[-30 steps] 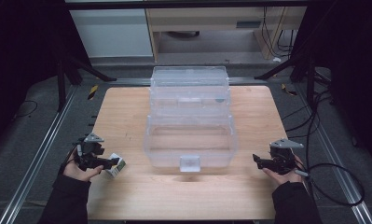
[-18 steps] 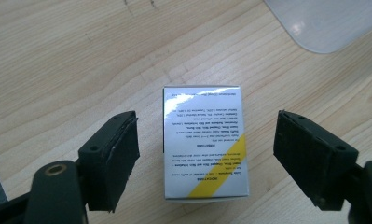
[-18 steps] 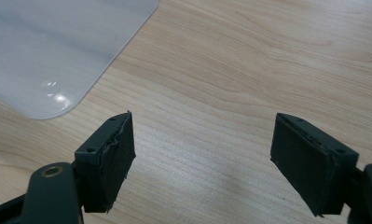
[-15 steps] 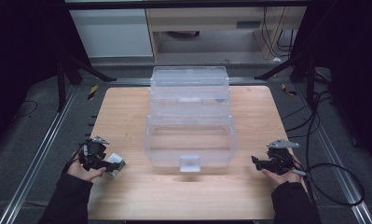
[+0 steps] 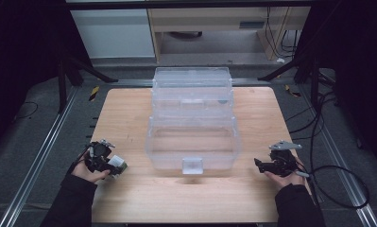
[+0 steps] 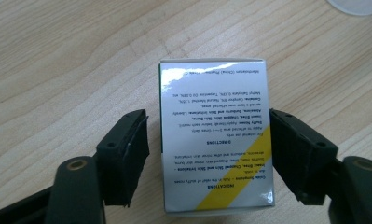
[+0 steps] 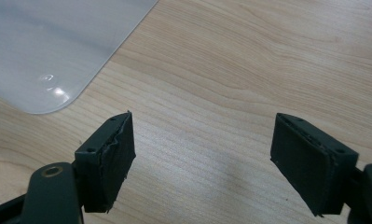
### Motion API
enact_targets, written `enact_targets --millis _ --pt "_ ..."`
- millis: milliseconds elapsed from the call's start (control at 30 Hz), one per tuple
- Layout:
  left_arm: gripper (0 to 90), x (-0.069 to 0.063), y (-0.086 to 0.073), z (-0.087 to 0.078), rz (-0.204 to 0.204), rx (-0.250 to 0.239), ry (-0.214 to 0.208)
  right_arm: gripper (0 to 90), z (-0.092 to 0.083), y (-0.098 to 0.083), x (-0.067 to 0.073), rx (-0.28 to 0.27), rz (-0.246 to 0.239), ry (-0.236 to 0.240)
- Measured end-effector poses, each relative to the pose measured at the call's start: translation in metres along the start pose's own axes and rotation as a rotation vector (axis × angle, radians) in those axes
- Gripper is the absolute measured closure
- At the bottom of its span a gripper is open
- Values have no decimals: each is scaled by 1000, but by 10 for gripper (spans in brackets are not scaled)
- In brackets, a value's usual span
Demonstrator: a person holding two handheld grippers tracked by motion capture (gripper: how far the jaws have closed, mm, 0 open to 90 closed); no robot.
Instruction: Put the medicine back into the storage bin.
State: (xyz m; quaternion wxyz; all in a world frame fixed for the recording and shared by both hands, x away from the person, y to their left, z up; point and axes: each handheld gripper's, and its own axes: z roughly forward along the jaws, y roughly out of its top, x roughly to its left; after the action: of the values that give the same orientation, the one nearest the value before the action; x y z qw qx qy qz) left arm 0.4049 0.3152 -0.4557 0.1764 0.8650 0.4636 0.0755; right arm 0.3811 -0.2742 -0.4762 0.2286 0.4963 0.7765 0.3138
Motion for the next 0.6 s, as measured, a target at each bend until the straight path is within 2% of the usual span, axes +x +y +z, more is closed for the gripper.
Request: enact_targets --millis 233,267,467,600 --pt "392 1 2 6 -1 39 -9 219 1 0 0 7 -2 4" --pt "425 0 3 7 1 42 -8 219 1 0 0 8 -3 3" --pt "447 -1 3 5 2 37 14 219 1 0 0 9 -3 5" --pt "447 -2 4 -4 5 15 12 219 1 0 -1 9 -5 2"
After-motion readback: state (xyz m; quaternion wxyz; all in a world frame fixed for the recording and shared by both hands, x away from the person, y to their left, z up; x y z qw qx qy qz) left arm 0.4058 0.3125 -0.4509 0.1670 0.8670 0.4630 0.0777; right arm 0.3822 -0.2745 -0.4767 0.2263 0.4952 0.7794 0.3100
